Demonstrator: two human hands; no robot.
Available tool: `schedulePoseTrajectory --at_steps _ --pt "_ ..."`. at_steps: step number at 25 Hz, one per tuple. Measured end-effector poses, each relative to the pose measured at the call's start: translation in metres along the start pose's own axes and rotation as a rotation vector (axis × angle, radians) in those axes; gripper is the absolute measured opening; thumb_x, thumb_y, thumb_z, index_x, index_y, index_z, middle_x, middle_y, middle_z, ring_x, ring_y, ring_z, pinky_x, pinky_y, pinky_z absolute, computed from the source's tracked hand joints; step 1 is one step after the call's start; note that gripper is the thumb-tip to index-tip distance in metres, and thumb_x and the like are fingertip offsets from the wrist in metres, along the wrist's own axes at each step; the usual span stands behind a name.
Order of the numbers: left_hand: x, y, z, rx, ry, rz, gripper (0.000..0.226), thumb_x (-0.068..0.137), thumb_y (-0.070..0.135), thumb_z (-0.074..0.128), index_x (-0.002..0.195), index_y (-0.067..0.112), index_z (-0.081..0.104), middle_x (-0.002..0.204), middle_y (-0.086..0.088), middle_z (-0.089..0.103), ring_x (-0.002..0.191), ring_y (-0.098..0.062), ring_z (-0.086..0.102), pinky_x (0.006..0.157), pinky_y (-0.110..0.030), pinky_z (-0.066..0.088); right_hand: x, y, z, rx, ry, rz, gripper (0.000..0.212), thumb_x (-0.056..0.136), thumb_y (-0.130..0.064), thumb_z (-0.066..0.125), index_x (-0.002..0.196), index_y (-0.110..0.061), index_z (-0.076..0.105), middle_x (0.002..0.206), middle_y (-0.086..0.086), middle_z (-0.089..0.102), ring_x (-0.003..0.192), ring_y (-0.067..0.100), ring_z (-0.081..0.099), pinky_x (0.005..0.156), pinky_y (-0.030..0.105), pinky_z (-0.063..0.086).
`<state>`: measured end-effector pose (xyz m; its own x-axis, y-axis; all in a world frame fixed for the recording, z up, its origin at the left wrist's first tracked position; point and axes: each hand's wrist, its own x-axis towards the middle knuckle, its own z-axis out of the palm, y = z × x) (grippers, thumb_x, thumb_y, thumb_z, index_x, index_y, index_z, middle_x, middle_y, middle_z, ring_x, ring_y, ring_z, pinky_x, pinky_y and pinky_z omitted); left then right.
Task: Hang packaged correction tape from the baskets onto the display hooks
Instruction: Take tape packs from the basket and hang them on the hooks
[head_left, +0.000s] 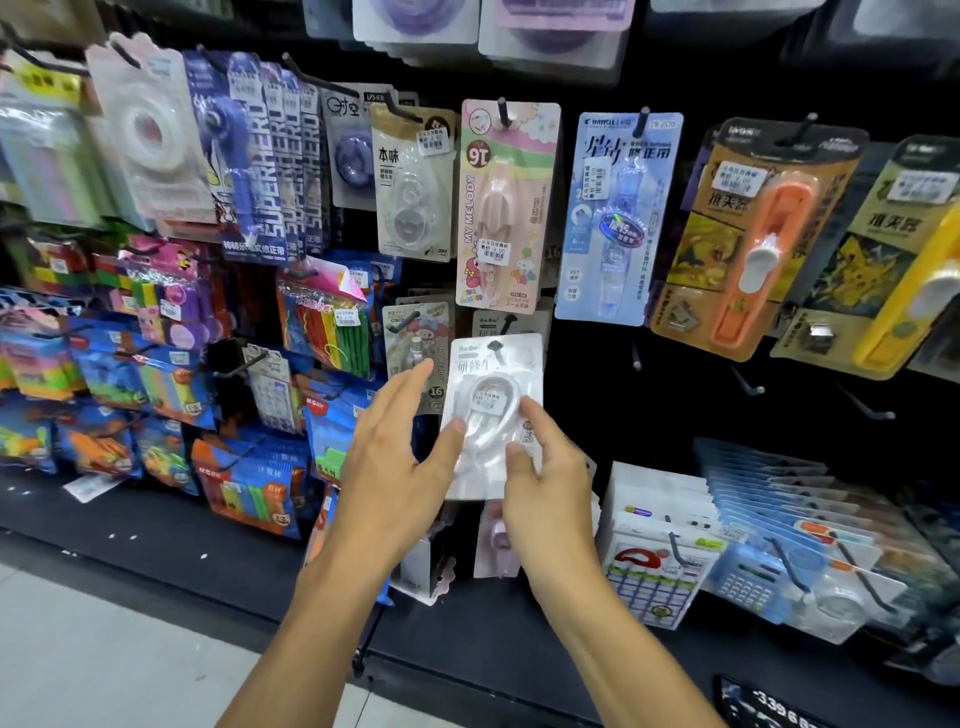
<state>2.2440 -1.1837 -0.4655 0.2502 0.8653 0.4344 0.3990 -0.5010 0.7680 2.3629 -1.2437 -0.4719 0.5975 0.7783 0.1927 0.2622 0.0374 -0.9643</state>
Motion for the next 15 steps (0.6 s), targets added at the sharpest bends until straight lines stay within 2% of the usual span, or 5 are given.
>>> schedulePoseTrajectory --at_steps 3,5,7,11,15 --pt "-0.001 -0.001 0.004 0.041 -0.024 -0.005 0.066 0.099 0.042 0.057 0.158 0.037 0.027 0.164 0.012 0.027 0.151 -0.008 0.02 0.121 -0.033 0.021 0.026 0.003 0.002 0.25 -0.24 0.294 0.083 0.092 0.013 0.047 0.15 -0.045 0.033 0.128 -0.011 0.057 0.11 0.027 0.069 0.073 0.031 0.059" --pt "-0.006 -0.001 0.009 0.062 -0.018 -0.05 0.066 0.099 0.037 0.059 0.157 0.032 0.029 0.164 0.007 0.028 0.151 -0.014 0.022 0.121 -0.039 0.025 0.032 0.016 -0.011 0.223 -0.286 0.278 0.081 0.092 0.015 0.048 0.155 -0.034 0.032 0.125 -0.019 0.054 0.12 0.024 0.062 0.089 0.036 0.055" --pt "-0.017 0.002 0.019 0.104 -0.085 -0.107 0.061 0.098 0.032 0.061 0.154 0.026 0.037 0.158 0.001 0.038 0.145 -0.021 0.033 0.115 -0.039 0.031 0.016 0.04 -0.036 0.162 -0.237 0.277 0.067 0.093 0.014 0.051 0.148 -0.024 0.045 0.128 -0.012 0.056 0.113 0.017 0.063 0.082 0.031 0.057" --pt "-0.085 -0.007 0.09 0.443 -0.669 -0.077 0.047 0.094 0.034 0.06 0.14 0.026 0.052 0.14 -0.008 0.059 0.127 -0.033 0.055 0.104 -0.042 0.046 -0.091 0.138 -0.127 0.07 -0.245 0.599 0.029 0.097 0.004 0.055 0.105 -0.02 0.069 0.115 0.004 0.071 0.081 0.018 0.072 0.065 0.026 0.059" --pt "-0.2 -0.058 0.147 0.862 -1.224 -0.09 0.065 0.095 0.023 0.05 0.156 0.029 0.027 0.153 -0.008 0.039 0.134 -0.035 0.045 0.105 -0.046 0.045 -0.177 0.208 -0.218 -0.156 0.02 0.856 0.017 0.094 0.004 0.057 0.098 -0.008 0.069 0.1 0.016 0.074 0.069 0.022 0.063 0.062 0.029 0.049"
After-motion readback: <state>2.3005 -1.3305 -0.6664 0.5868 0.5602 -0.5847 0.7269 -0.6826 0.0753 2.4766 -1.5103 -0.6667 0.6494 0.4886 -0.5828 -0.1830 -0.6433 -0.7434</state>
